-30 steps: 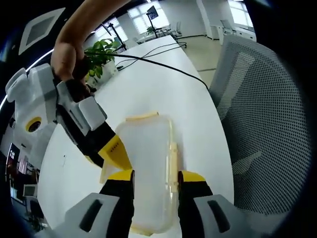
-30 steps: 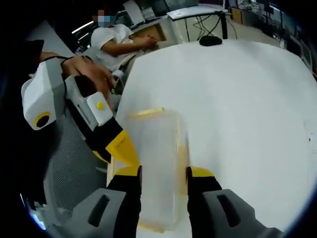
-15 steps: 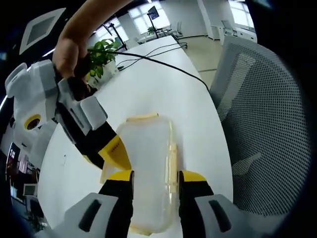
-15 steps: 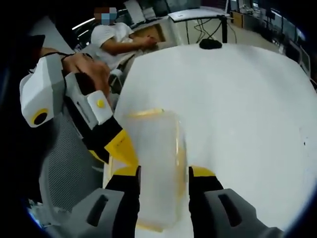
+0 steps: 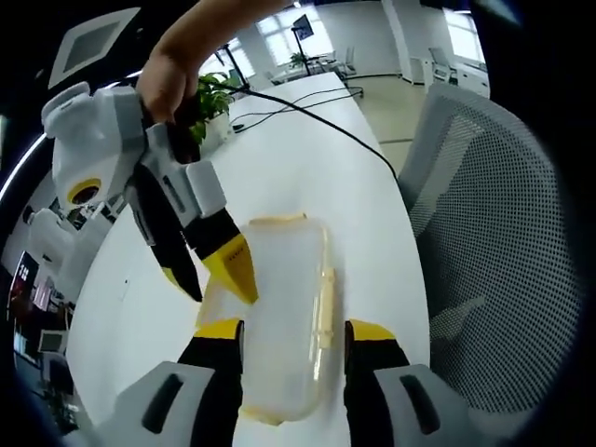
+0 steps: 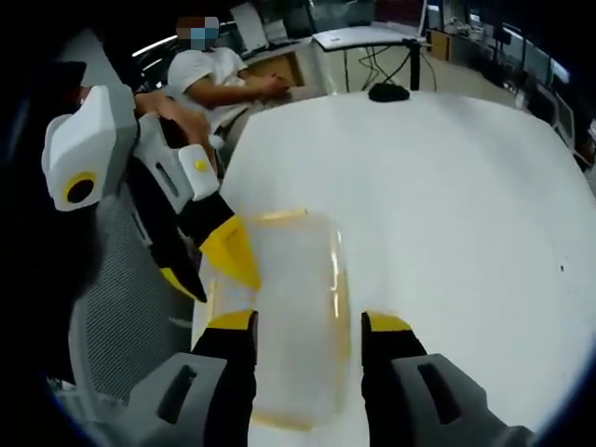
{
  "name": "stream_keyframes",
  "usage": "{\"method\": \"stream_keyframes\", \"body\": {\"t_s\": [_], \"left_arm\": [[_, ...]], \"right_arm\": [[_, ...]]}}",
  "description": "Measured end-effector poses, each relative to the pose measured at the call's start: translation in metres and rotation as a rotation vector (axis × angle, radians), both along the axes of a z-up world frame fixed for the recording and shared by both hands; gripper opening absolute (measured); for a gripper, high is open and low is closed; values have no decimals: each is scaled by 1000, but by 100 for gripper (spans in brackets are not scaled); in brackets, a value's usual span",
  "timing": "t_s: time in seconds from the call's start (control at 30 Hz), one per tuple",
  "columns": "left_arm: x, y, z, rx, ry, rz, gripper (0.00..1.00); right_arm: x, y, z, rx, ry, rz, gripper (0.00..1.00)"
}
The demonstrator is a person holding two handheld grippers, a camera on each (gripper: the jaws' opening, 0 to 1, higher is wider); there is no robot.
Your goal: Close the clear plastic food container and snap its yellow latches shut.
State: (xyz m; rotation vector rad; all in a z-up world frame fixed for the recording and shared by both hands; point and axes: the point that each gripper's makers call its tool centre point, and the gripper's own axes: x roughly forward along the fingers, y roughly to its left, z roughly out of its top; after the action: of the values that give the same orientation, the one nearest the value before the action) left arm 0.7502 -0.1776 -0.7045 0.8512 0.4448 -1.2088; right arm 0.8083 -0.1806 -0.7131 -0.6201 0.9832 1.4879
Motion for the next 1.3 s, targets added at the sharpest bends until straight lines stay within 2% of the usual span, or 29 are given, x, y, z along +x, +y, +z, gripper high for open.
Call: {"method": "stream_keyframes", "body": {"t_s": [0.27,0.63,1.3], "left_arm": [[3,9,5,-39,36,67,41],[14,25,7,-99,119,191,48],[24,50,7,-153,172,324,54]], "right_arm": [[2,-4,10,34,-56,-45,47],[-1,-23,14,46,-120,-112,54],[-16,-61,22,97,-226,-253,58]]}}
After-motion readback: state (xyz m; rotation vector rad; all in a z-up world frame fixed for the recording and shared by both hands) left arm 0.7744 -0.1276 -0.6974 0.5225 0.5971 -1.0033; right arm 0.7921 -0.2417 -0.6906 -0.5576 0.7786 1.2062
